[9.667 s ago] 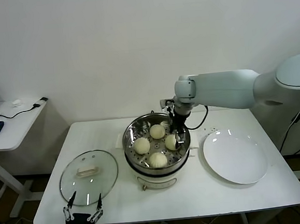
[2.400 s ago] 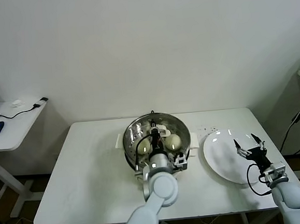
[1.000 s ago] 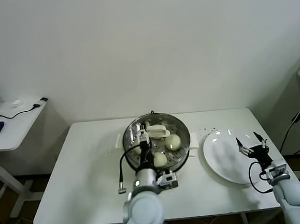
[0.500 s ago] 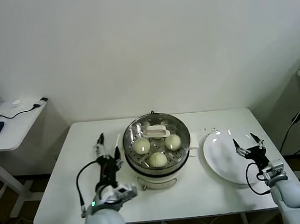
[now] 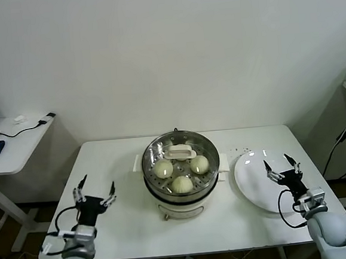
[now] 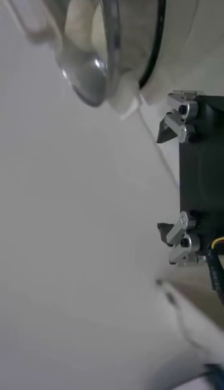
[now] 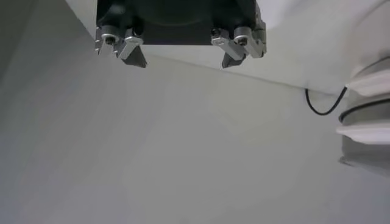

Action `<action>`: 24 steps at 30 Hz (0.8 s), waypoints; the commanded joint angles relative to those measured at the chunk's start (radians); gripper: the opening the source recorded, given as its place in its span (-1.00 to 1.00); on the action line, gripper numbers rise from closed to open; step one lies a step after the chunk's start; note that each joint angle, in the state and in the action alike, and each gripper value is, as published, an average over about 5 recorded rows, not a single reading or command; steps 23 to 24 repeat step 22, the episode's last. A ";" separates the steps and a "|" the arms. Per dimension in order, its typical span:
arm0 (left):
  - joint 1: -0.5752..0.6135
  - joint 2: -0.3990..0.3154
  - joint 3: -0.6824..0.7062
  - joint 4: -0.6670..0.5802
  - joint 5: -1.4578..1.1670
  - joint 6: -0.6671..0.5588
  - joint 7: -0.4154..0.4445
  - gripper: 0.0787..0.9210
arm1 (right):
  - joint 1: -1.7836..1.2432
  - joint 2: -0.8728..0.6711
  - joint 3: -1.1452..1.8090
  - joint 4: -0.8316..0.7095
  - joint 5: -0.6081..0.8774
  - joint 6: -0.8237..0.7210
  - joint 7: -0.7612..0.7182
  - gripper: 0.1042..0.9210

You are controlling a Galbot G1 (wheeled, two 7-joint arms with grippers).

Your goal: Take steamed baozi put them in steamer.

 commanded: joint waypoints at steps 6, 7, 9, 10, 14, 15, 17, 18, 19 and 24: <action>0.122 -0.092 -0.234 0.100 -0.426 -0.287 0.068 0.77 | -0.067 0.044 0.040 0.084 0.026 -0.012 -0.025 0.76; 0.124 -0.094 -0.234 0.096 -0.418 -0.289 0.071 0.77 | -0.069 0.045 0.042 0.086 0.027 -0.013 -0.026 0.76; 0.125 -0.096 -0.231 0.087 -0.404 -0.291 0.075 0.77 | -0.071 0.045 0.045 0.088 0.028 -0.013 -0.028 0.76; 0.125 -0.097 -0.230 0.082 -0.397 -0.290 0.077 0.77 | -0.071 0.046 0.047 0.089 0.029 -0.014 -0.028 0.76; 0.127 -0.101 -0.223 0.067 -0.376 -0.288 0.086 0.77 | -0.075 0.047 0.056 0.094 0.033 -0.015 -0.028 0.76; 0.129 -0.102 -0.221 0.065 -0.372 -0.289 0.088 0.77 | -0.077 0.047 0.059 0.094 0.035 -0.015 -0.028 0.76; 0.135 -0.103 -0.219 0.059 -0.363 -0.290 0.093 0.77 | -0.082 0.048 0.066 0.095 0.037 -0.014 -0.029 0.76; 0.139 -0.104 -0.219 0.056 -0.359 -0.289 0.096 0.77 | -0.084 0.048 0.070 0.094 0.038 -0.013 -0.030 0.76; 0.144 -0.104 -0.218 0.051 -0.356 -0.289 0.099 0.77 | -0.087 0.049 0.075 0.094 0.040 -0.013 -0.030 0.76; 0.155 -0.106 -0.218 0.040 -0.349 -0.288 0.105 0.77 | -0.092 0.050 0.083 0.094 0.043 -0.012 -0.032 0.76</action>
